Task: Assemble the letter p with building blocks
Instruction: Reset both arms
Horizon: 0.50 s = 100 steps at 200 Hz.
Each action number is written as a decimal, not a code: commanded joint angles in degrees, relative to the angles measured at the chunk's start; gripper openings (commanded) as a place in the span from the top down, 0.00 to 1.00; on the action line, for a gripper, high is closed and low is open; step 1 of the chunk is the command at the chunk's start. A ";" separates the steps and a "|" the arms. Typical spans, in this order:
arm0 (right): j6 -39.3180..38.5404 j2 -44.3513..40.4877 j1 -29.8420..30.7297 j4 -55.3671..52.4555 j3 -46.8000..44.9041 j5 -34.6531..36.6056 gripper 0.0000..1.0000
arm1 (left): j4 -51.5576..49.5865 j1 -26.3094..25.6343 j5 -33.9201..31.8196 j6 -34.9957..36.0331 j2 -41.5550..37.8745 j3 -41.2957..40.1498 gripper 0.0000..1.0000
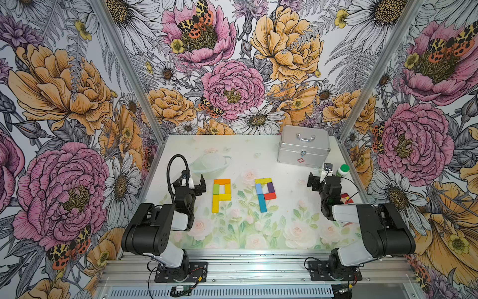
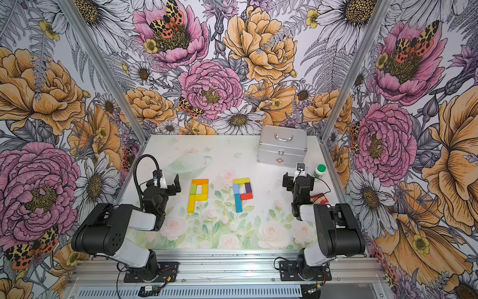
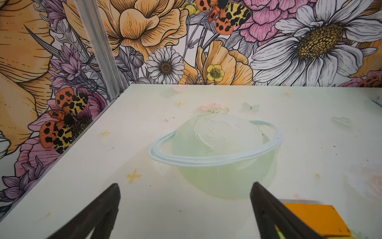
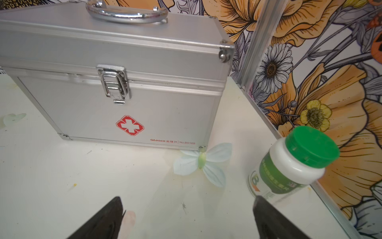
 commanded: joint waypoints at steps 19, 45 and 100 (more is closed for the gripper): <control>-1.18 0.28 0.51 5.91 -1.10 -2.40 0.01 | 4.80 -0.36 -0.17 1.98 0.23 -0.65 0.01; -0.75 0.27 -0.21 4.27 -0.19 -3.51 0.01 | 4.38 -0.25 0.04 1.84 0.12 -0.37 0.01; -0.46 0.42 -0.74 3.37 0.33 -4.49 0.00 | 4.12 -0.18 0.12 1.89 0.11 -0.26 0.01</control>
